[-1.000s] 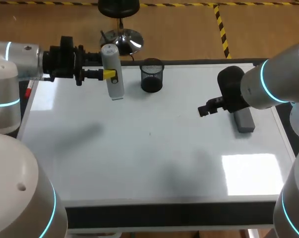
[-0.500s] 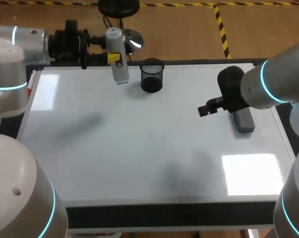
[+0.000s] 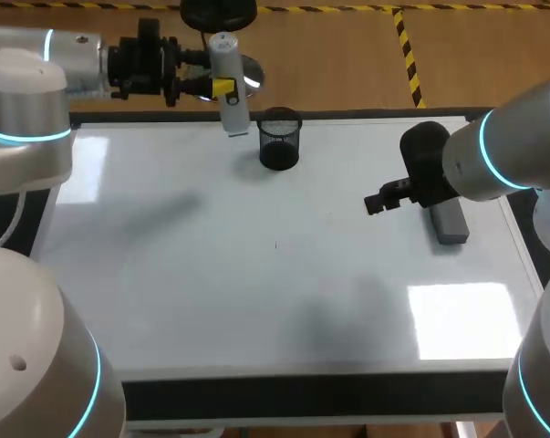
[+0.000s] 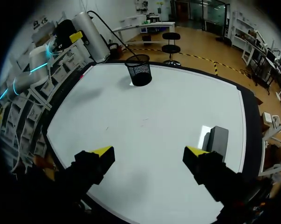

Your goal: Pick up the inspection probe, press it on each red-marked spot on the whiteboard one by one, put down the probe, pick up the eraser, and wipe off all the red marks.

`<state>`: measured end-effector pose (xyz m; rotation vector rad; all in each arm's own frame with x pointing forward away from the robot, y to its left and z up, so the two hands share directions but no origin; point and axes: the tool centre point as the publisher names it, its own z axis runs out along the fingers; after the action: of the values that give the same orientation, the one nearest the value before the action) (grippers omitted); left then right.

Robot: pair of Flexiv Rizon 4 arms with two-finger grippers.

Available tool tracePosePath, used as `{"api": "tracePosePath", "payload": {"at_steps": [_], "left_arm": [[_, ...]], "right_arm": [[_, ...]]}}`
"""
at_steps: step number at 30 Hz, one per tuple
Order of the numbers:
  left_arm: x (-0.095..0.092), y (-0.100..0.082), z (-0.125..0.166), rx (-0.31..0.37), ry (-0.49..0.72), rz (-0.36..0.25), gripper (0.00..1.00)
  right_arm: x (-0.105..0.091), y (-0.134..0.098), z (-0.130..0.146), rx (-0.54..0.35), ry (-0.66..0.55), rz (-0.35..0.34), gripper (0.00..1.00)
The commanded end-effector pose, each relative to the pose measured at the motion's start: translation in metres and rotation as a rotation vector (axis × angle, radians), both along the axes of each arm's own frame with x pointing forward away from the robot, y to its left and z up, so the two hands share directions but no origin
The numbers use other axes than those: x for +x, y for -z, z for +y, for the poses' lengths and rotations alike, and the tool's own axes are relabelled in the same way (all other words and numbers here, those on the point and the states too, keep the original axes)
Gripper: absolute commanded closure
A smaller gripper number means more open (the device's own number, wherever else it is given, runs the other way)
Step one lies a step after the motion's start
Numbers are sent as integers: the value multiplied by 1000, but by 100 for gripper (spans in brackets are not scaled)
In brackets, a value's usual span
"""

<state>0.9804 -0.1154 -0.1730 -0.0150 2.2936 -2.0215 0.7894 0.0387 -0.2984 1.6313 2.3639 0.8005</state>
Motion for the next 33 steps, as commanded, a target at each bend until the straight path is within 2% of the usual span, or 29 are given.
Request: {"api": "tracePosePath", "payload": {"at_steps": [1,12,33], "left_arm": [[19,-2,-13,0,46,0,100],[42,-2,-41,-4,90,-1,100],[58,15,-71,-8,118,7,100]], "right_arm": [[0,0,-1,1,-1,0,0],[0,0,-1,1,-1,0,0],[0,0,-1,1,-1,0,0]]}}
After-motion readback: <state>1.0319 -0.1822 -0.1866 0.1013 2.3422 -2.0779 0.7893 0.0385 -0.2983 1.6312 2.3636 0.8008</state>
